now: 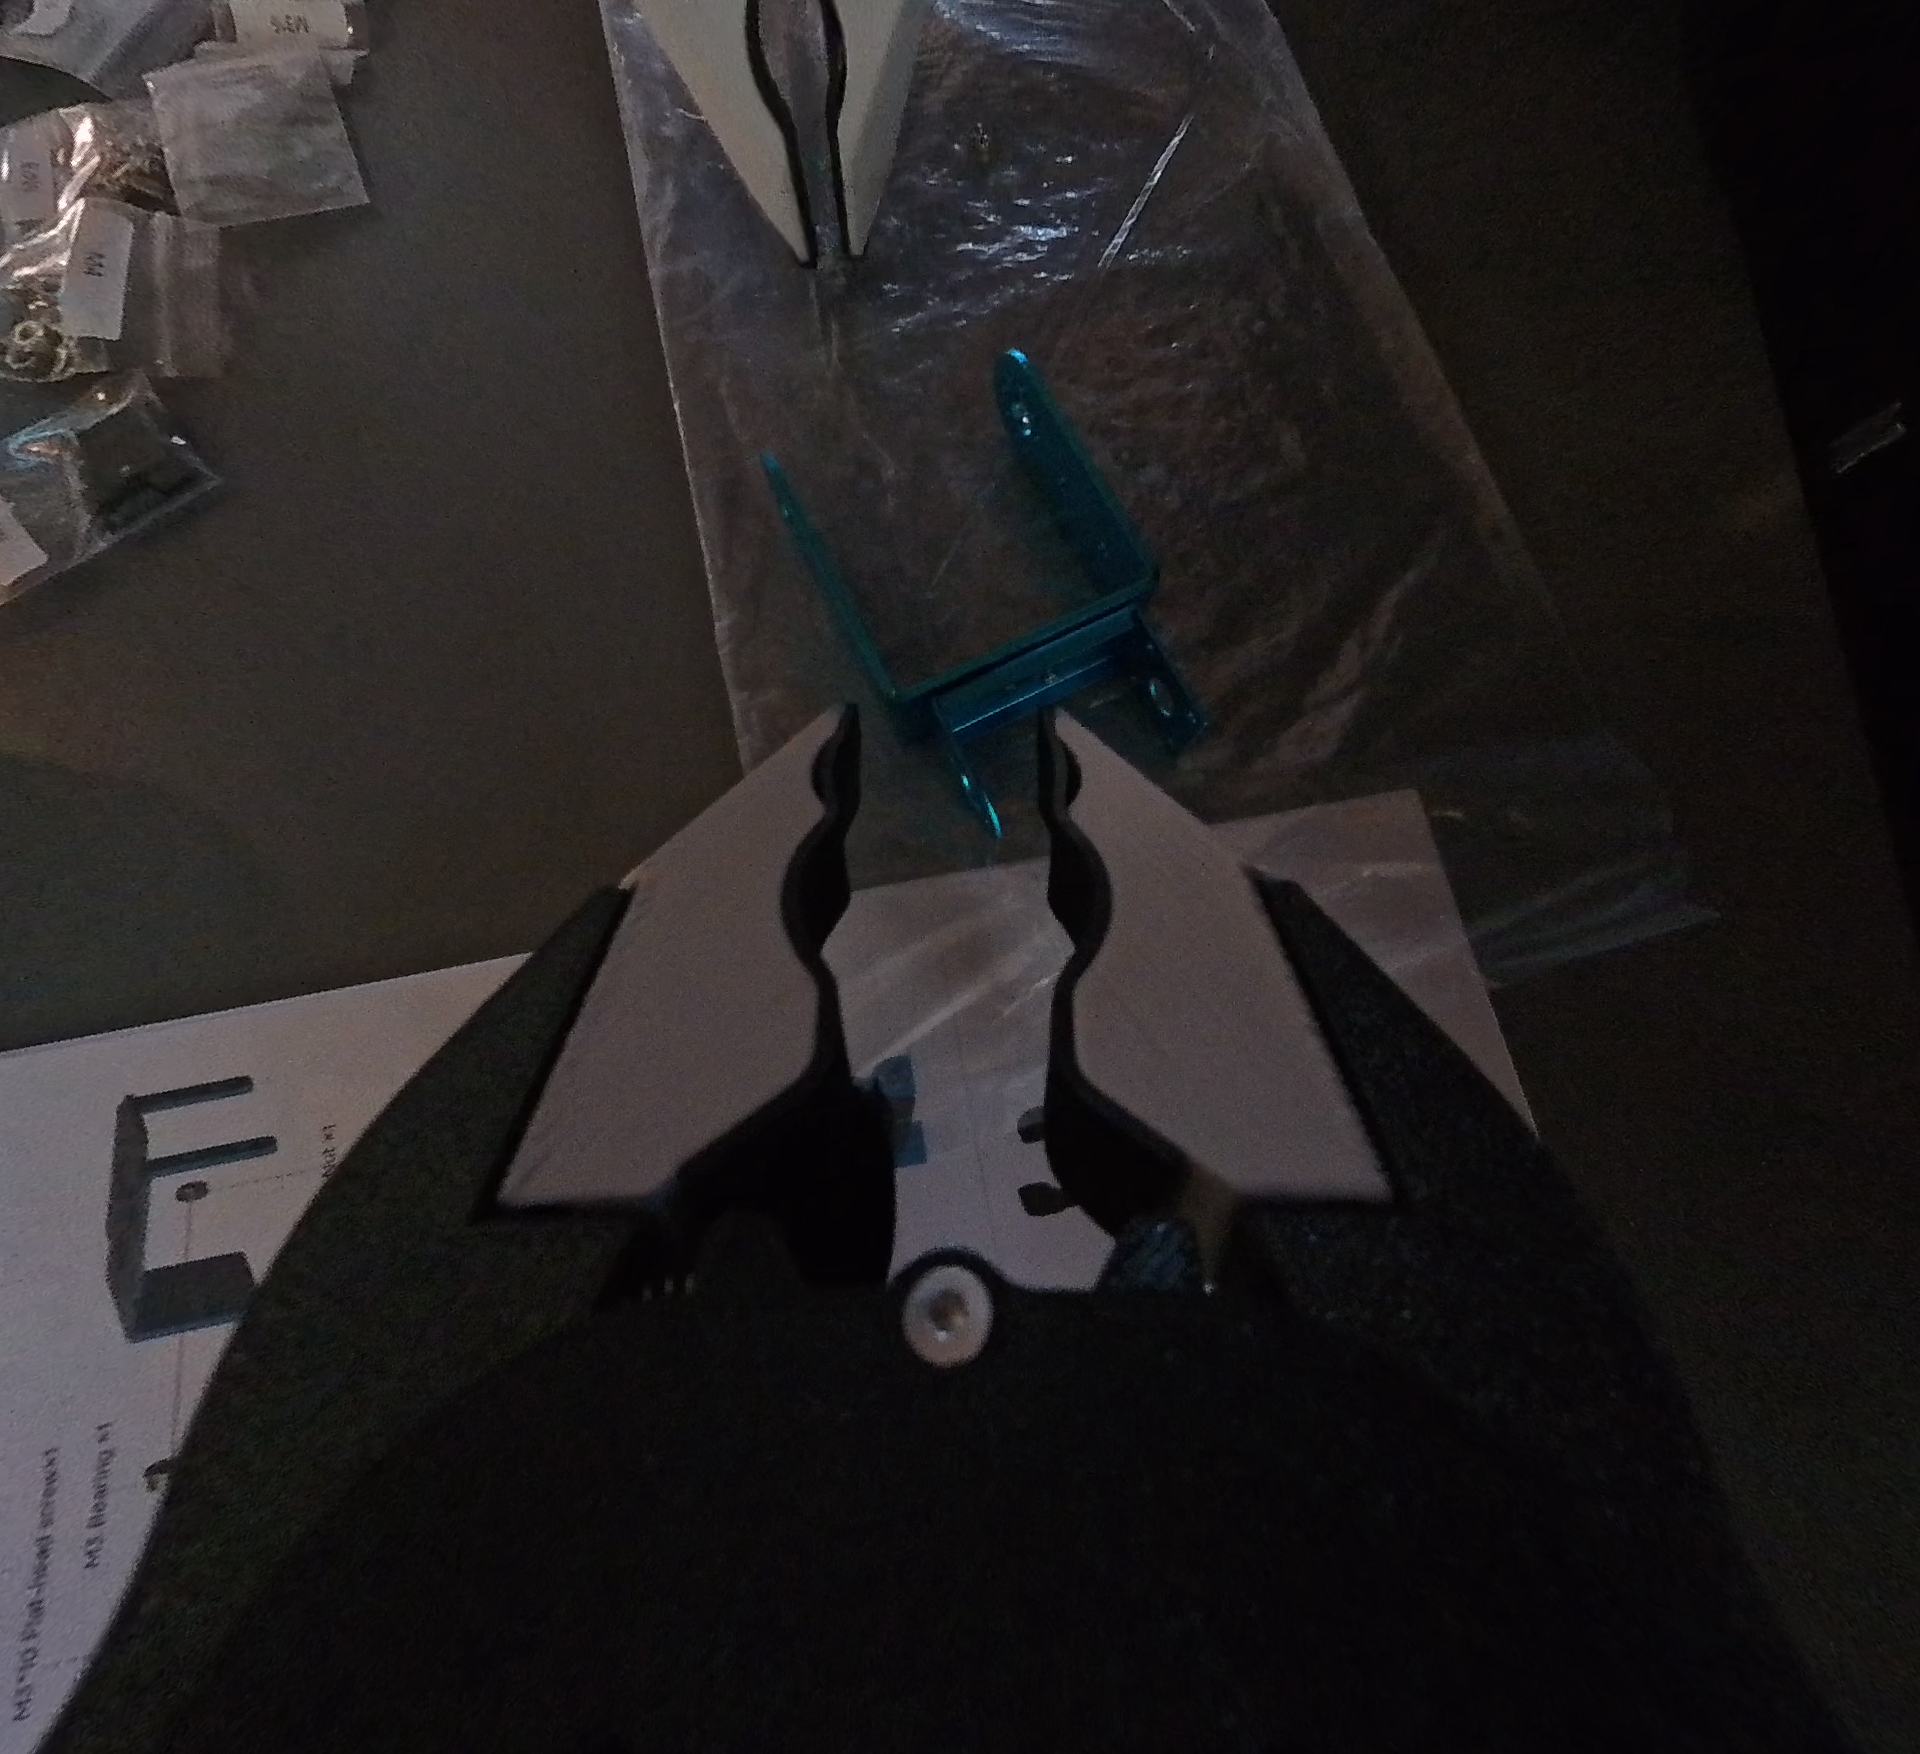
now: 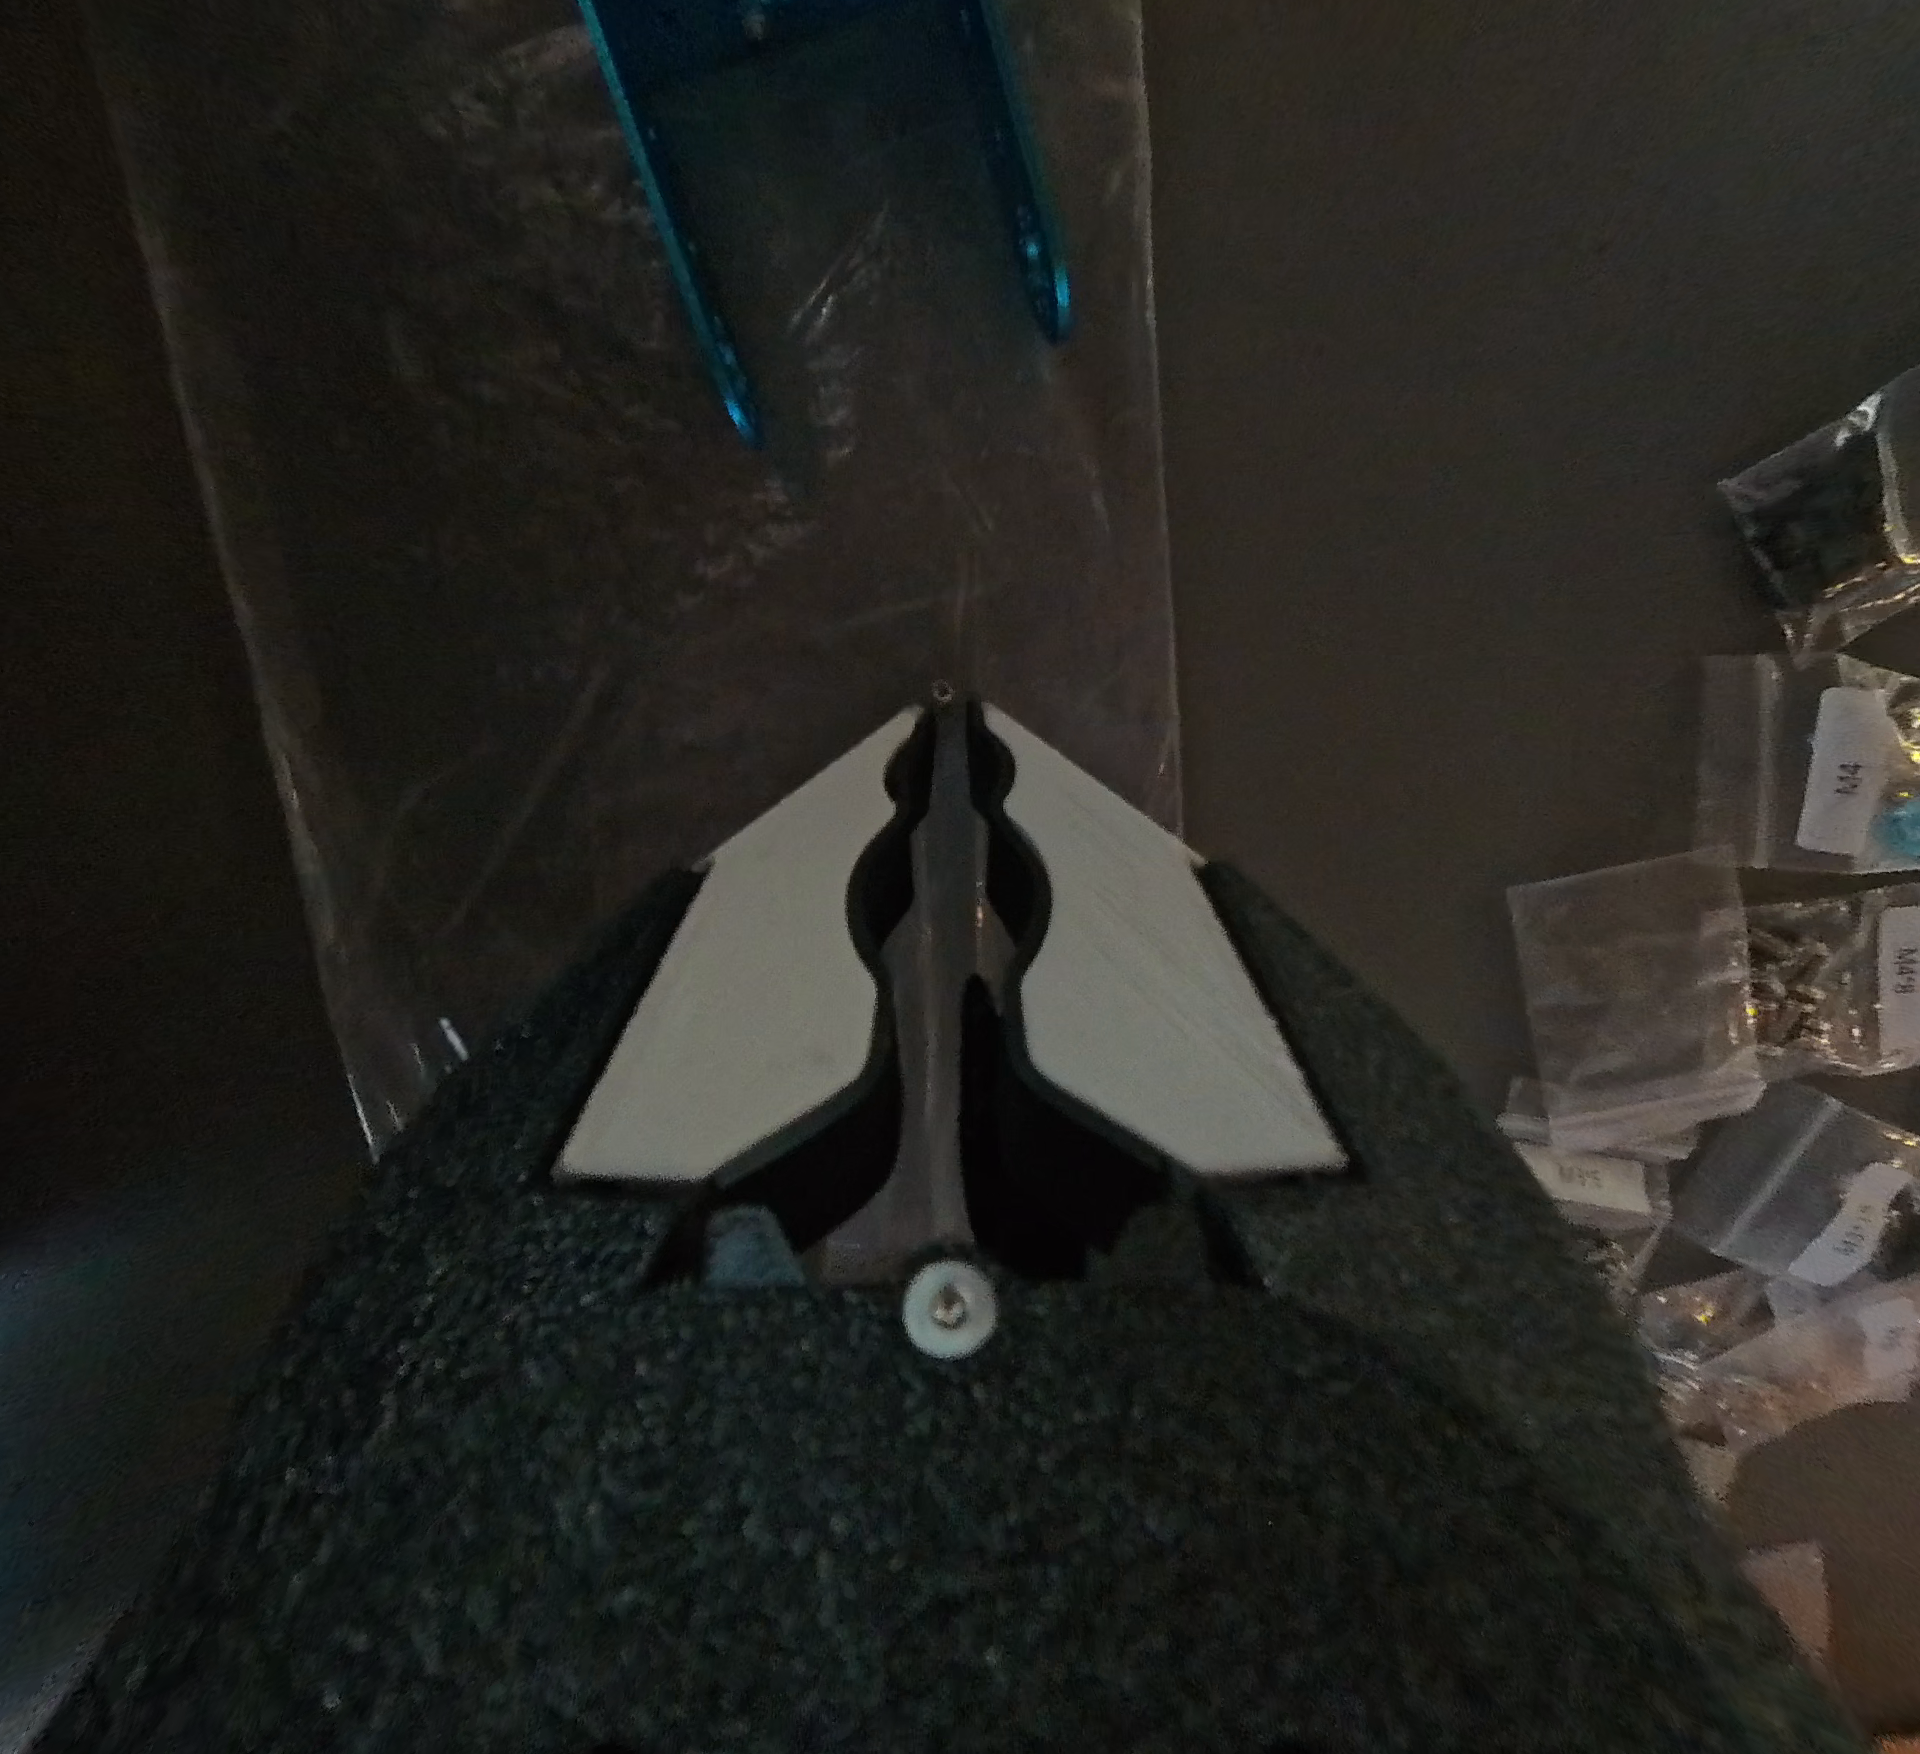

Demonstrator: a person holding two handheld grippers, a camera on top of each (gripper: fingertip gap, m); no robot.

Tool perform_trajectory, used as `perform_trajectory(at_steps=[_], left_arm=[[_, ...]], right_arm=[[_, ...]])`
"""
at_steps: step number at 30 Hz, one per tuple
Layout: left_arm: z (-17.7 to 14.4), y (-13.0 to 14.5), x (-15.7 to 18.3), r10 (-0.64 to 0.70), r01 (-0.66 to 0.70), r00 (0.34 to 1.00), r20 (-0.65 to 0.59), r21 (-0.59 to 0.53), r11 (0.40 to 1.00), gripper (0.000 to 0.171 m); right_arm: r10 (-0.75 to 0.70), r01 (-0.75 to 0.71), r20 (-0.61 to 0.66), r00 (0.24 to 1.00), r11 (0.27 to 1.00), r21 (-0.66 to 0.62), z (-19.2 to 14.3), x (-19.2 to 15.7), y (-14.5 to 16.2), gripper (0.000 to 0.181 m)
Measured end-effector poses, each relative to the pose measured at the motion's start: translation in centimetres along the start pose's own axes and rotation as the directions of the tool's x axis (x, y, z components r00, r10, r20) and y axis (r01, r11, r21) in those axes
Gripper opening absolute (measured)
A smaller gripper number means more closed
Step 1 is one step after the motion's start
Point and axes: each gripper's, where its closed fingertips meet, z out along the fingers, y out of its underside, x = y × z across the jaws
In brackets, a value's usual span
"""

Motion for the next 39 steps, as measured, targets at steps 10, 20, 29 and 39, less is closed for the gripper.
perform_trajectory(at_steps=[10,20,29,39], left_arm=[[0.07,0.28,-0.13,-0.002,0.002,1.000,0.004,-0.013,1.000,0.033],[0.19,0.43,-0.21,-0.012,0.012,1.000,-0.001,-0.016,1.000,0.033],[0.12,0.44,-0.30,-0.021,0.021,1.000,-0.002,-0.011,1.000,0.033],[0.17,0.26,0.09,-0.007,0.007,1.000,-0.006,-0.012,1.000,0.033]], right_arm=[[-0.236,0.237,0.024,0.971,0.971,-0.040,-0.17,-0.18,-0.23,0.006],[-0.277,0.293,0.108,0.955,0.937,-0.188,0.05,-0.10,0.07,0.007],[-0.329,0.351,0.128,0.935,0.907,-0.233,0.38,-0.41,-0.25,0.006],[-0.272,0.307,0.171,0.947,0.923,-0.233,0.44,-0.15,-0.23,0.002]])
